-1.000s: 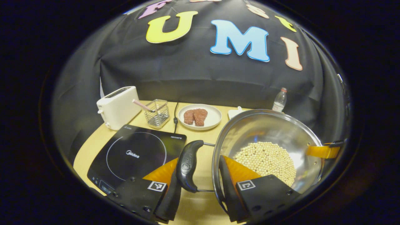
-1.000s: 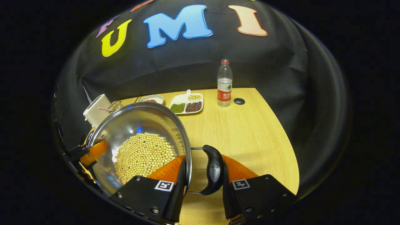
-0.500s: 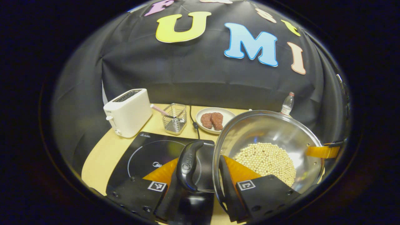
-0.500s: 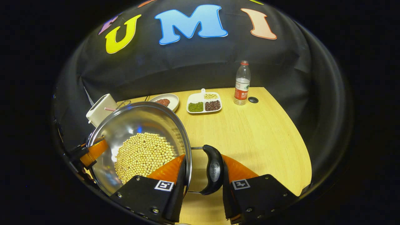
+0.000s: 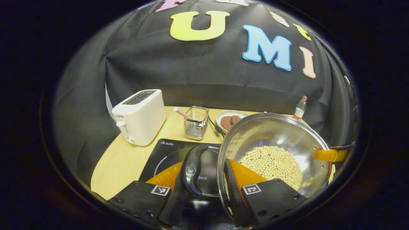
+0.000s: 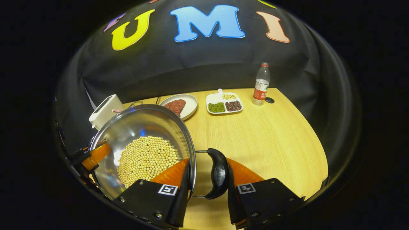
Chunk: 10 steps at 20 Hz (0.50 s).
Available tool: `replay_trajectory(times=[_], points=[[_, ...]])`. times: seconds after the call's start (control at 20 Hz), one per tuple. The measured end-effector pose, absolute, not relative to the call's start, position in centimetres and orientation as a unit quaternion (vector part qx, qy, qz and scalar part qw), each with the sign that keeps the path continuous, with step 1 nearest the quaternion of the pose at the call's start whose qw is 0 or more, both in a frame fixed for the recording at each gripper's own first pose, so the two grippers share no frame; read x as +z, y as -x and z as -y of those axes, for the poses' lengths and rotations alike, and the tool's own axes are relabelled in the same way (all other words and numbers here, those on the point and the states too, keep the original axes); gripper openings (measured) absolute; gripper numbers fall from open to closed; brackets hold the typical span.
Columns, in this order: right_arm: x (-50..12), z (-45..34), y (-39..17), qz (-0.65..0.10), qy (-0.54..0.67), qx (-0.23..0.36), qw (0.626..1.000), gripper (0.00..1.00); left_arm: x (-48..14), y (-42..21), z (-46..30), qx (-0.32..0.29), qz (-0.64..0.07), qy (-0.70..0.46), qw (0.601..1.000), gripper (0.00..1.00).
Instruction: First push the handle of the pot to place it horizontally, then grasp the pot with both hands and set it on the induction cooktop.
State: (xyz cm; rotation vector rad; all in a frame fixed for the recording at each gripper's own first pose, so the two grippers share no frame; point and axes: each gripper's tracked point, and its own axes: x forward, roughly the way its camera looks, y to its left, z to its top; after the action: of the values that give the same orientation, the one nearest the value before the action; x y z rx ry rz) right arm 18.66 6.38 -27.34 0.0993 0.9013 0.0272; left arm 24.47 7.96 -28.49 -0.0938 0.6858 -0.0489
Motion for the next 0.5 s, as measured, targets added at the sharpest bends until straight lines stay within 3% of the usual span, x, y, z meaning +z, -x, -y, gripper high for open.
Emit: replay_trajectory(times=[0.35,0.4,0.5], points=[[-28.1,-11.3,-19.3,-0.440,-0.052,0.010,0.896,0.53,-29.7,-25.5,-13.4,-0.028,-0.340,0.045,0.939,0.64],[-28.3,-12.0,-19.5,-0.441,-0.052,0.010,0.896,0.53,-29.9,-25.7,-14.1,-0.029,-0.341,0.044,0.939,0.68],[-28.8,-13.4,-19.8,-0.445,-0.052,0.010,0.894,0.53,-30.4,-25.9,-15.5,-0.028,-0.343,0.044,0.938,0.64]])
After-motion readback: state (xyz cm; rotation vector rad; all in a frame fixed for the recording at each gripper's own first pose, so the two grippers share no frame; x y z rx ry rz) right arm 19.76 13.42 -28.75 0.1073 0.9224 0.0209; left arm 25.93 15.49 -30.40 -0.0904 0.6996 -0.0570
